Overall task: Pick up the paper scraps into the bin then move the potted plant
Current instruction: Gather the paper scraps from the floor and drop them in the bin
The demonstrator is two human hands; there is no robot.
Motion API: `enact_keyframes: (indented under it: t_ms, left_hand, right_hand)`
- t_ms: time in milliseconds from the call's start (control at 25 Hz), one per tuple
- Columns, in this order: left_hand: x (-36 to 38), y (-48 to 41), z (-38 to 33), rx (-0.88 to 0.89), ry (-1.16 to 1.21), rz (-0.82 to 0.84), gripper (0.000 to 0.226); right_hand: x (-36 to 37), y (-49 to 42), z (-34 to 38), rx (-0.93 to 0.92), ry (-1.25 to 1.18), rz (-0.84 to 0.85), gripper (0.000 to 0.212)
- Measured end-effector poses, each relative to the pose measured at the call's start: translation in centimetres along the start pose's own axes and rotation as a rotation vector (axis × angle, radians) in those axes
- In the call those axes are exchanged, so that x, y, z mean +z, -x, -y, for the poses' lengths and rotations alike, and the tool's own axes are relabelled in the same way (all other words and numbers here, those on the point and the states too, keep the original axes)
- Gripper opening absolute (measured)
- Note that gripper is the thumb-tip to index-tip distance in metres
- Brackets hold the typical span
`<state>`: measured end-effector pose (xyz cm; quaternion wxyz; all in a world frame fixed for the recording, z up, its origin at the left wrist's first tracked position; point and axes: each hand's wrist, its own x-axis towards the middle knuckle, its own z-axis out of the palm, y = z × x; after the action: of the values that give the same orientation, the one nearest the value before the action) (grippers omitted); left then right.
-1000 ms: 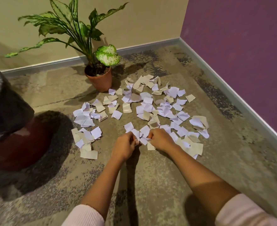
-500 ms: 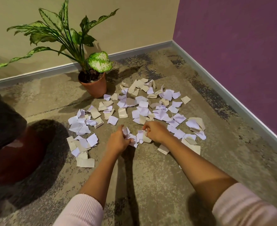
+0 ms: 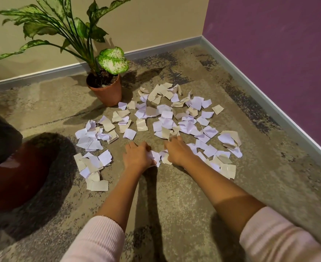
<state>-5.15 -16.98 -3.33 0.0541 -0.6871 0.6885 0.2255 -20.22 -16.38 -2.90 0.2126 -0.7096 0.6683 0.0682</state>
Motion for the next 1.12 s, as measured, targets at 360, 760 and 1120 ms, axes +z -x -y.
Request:
enact_keyframes:
  t_ms: [360,760,1120]
  left_hand:
    - [0.5,1.0,-0.7,0.163,0.028,-0.009,0.025]
    - [0.7,2.7,-5.7,0.247,0.318,0.133,0.027]
    - [4.7,3.9,-12.2,0.240,0.140,0.166,0.026]
  right_hand:
    - [0.1,2.6,-0.8,0.004,-0.121,-0.178,0.021]
    - [-5.1,6.9,-8.9,0.345,-0.460,0.118,0.024]
    - [-1.4,9.4,-11.9,0.509,-0.178,0.153,0.055]
